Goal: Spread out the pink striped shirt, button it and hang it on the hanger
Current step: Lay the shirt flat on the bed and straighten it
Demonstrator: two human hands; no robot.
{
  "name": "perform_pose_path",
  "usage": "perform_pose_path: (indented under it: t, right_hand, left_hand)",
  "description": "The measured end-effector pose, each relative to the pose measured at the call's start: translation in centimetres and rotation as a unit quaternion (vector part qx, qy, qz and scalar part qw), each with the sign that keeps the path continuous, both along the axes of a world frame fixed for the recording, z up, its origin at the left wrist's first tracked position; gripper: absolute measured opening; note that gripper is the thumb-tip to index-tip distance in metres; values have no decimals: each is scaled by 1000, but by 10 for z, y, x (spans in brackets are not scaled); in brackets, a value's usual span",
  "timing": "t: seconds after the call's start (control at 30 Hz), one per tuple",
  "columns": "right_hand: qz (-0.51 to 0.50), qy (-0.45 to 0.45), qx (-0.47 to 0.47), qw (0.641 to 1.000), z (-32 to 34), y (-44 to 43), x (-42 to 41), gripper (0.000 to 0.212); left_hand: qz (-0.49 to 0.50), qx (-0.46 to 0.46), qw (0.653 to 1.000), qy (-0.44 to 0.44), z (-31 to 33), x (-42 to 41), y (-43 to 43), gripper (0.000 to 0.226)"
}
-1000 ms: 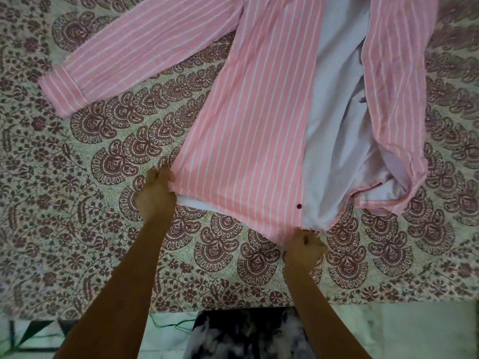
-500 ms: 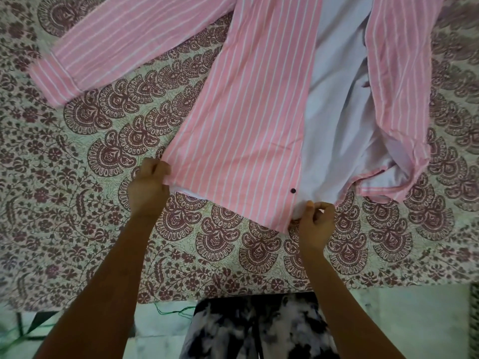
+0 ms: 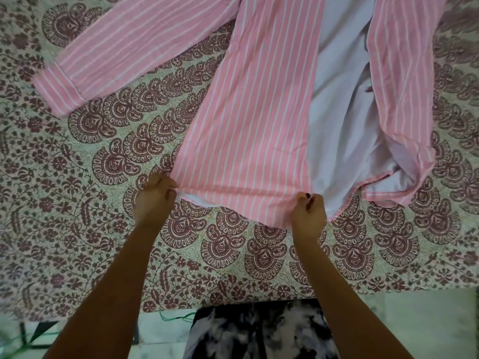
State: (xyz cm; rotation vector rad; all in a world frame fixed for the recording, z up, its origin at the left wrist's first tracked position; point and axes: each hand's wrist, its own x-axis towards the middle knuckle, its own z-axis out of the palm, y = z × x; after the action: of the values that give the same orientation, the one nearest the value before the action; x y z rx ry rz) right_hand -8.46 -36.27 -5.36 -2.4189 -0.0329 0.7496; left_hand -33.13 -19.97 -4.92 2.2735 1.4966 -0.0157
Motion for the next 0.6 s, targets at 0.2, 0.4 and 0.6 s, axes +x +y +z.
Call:
perform_pose_path:
  t: [0.2,0.4,0.6]
  right_hand:
    - [120,40,-183,975,9,-8,-2,25]
    - [198,-77,-67,975,30,27,34,31]
    - [62,91,60,992,29,112,78,32]
  left_hand:
    - [44,-36,998,40,6,13,2,10]
    - [76,-11,993,90,21,32,27,20]
    - [106,23,992,-64,28,123,96,21]
